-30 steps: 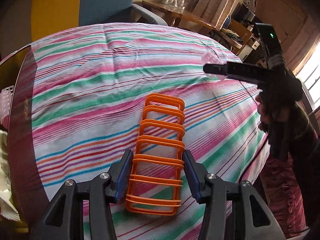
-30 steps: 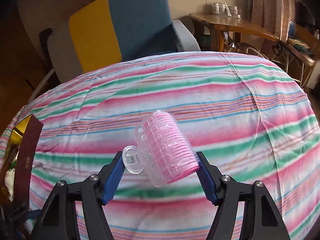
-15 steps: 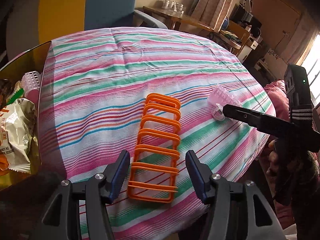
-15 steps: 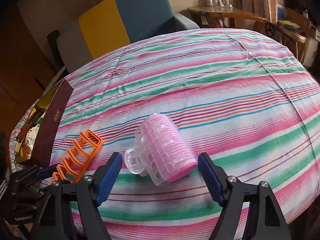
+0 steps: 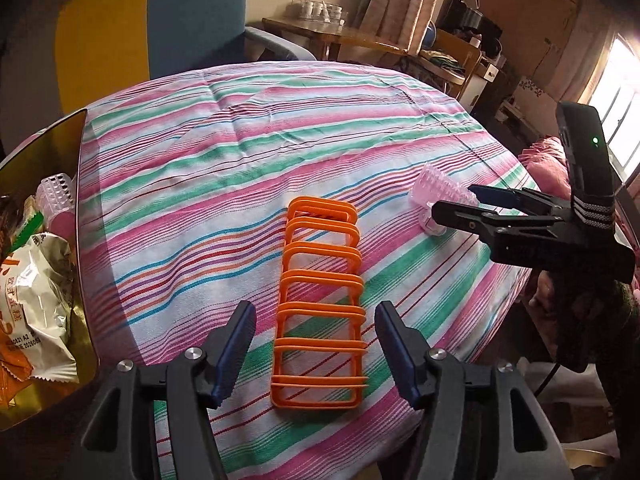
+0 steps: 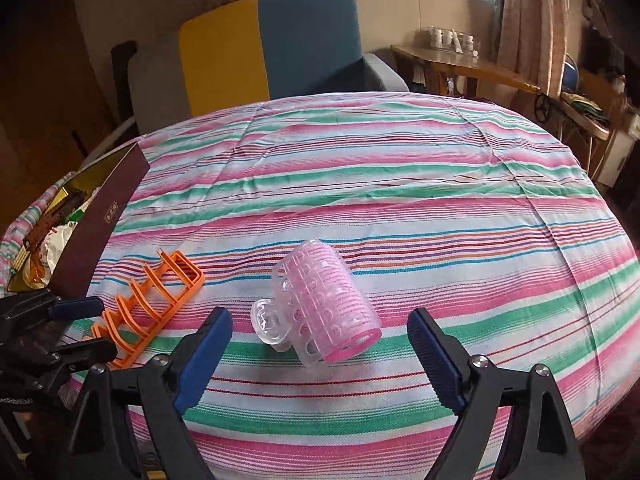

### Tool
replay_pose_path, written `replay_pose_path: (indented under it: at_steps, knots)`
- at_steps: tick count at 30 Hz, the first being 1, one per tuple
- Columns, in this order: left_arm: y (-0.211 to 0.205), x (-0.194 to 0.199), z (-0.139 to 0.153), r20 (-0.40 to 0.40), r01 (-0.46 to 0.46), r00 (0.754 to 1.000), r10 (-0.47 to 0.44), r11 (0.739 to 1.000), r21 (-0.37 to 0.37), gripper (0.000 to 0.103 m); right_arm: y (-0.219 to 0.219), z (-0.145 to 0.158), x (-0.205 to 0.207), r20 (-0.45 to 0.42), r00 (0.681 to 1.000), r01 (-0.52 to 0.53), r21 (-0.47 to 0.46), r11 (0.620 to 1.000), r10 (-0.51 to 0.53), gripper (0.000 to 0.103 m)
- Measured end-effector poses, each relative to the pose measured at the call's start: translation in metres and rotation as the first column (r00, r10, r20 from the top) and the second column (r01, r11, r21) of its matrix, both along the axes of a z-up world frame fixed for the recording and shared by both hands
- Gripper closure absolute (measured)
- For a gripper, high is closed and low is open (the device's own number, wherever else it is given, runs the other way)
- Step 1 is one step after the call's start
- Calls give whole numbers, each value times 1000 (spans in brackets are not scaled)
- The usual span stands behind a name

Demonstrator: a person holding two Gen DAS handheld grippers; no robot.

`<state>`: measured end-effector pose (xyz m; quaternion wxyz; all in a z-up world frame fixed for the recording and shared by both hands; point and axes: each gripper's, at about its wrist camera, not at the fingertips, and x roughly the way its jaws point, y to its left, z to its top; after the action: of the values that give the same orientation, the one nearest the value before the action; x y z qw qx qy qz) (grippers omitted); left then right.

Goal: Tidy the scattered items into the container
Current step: 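Grasp the orange rack with the left tool while the right tool grasps the pink roller, then lift and carry the rack in the left tool and roller in the right tool to the tray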

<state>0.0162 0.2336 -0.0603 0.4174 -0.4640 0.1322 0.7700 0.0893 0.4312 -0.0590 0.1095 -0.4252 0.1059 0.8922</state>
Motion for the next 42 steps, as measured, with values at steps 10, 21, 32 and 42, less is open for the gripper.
replay_pose_path:
  at_steps: [10,21,32,42]
  knots:
    - [7,-4,-8,18,16,1000,-16,1000,-19,40,3,-20,-13,19,999,-36,9,999,36,27]
    - [20,-4,-5,-14,71,997,-72,997,-36,40,0,-20,-4,-10,1000,6,3,1000,-6,35]
    - [8,-4,-9,-24,-17,1000,17,999,-30,52,-4,-20,-2,-31,999,36,-40,999,-37,20]
    - [-9,-6,-4,19,-80,997,80,997,8,42,1,-16,15,-79,994,71,-104,992,-79,20]
